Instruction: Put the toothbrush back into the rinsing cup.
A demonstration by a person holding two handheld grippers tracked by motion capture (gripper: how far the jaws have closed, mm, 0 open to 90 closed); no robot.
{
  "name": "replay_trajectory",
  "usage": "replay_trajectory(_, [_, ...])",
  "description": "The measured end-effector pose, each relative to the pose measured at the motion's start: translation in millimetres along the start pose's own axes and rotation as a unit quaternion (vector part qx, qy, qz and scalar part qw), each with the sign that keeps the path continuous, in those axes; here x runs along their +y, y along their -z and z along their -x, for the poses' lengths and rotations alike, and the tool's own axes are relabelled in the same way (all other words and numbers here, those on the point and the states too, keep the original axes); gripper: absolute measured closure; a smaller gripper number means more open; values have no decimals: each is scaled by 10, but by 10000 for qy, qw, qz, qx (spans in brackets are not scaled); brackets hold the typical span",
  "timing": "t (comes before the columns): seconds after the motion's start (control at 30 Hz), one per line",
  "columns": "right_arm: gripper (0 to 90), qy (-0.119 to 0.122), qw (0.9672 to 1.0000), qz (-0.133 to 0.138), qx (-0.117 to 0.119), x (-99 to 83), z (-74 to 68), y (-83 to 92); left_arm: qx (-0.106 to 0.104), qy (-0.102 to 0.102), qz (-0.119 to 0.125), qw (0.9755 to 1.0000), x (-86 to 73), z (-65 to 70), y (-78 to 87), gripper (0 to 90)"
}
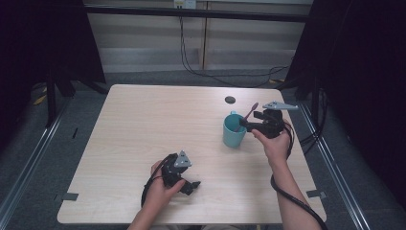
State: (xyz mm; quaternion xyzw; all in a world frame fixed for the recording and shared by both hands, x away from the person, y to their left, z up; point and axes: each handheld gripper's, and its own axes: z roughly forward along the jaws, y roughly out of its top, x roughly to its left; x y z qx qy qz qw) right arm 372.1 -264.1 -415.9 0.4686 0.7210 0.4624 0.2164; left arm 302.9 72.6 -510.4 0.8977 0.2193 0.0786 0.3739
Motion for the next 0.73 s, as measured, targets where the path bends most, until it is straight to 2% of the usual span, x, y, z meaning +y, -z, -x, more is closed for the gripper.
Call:
replay_trajectory(0.17, [207, 193, 9998, -11, 107, -101, -90, 129, 4, 0, -1, 10000, 0, 0, 1, 32])
replay_trajectory(0.27, [192, 291, 9995, -75, 88, -152, -123, 159, 5, 2, -1, 10000, 0, 0, 1, 31])
replay_trajectory(0.3, [178, 320, 9992, -155, 207, -227, -151, 171, 4, 2, -2, 10000, 0, 0, 1, 31])
replay_trajectory(0.33, [178, 320, 9992, -155, 207, -227, -151, 171, 4, 2, -2, 10000, 0, 0, 1, 32])
replay_trajectory(0.37, [173, 425, 9986, -236, 216, -324, -181, 181, 7, 2, -2, 10000, 0, 1, 1, 31])
replay_trajectory(0.57, [172, 472, 9974, -432, 335, -626, -273, 175, 7, 0, -2, 10000, 0, 1, 1, 32])
replay_trajectory(0.6, [172, 472, 9974, -432, 335, -626, -273, 175, 7, 0, -2, 10000, 0, 1, 1, 31])
replay_trajectory(0.63, [171, 482, 9971, -468, 356, -712, -295, 162, 6, 2, -2, 10000, 0, 1, 1, 31])
replay_trajectory(0.73, [169, 423, 9970, -513, 402, -780, -310, 147, 7, 1, -2, 10000, 0, 1, 1, 31])
